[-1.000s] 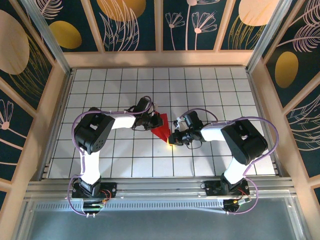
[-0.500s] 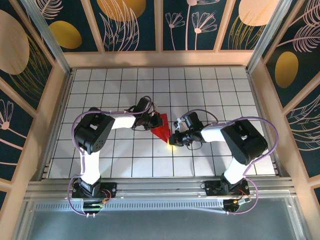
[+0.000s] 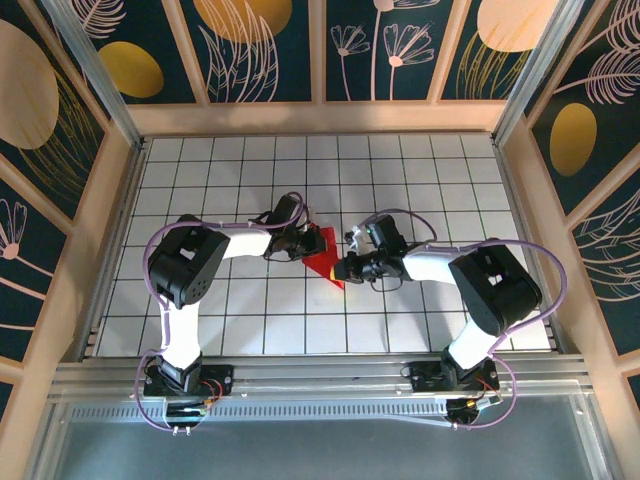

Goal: Fold a paper plane with a square sheet of paper (fold left side to right side)
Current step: Fourth fold the wing at the center of the table.

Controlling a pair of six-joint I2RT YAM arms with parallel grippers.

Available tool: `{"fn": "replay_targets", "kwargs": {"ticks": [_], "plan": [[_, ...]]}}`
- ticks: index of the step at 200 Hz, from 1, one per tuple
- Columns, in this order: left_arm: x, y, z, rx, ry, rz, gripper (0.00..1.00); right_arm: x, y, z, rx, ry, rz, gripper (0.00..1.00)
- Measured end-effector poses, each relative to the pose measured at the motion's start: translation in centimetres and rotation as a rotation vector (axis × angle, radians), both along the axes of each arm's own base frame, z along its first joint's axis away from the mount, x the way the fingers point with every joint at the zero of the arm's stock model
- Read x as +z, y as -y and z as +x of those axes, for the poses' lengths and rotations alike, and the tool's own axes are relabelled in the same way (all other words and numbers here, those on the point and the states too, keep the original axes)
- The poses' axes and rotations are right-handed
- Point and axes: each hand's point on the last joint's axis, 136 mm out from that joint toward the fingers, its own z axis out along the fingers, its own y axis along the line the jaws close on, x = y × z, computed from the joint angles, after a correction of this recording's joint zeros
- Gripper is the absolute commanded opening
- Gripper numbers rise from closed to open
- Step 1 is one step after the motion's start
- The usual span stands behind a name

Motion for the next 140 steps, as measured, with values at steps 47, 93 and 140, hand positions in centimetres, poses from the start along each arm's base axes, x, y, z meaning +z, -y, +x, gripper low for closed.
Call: {"fn": "replay_targets", "kwargs": {"ticks": [47, 93, 140], "plan": [[0.0, 0.0, 0.0, 0.000, 0.000, 0.000, 0.00, 0.1, -0.9, 1.4, 0.016, 0.026, 0.001, 0.00], [0.0, 0.0, 0.0, 0.000, 0.000, 0.000, 0.00, -1.6, -0.5, 1.0, 0.015, -0.016, -0.031, 0.00], [0.0, 0.0, 0.0, 0.000, -0.001, 0.001, 0.00, -2.7, 0.1, 0.0, 0.013, -0.040, -0.048, 0.00]]}}
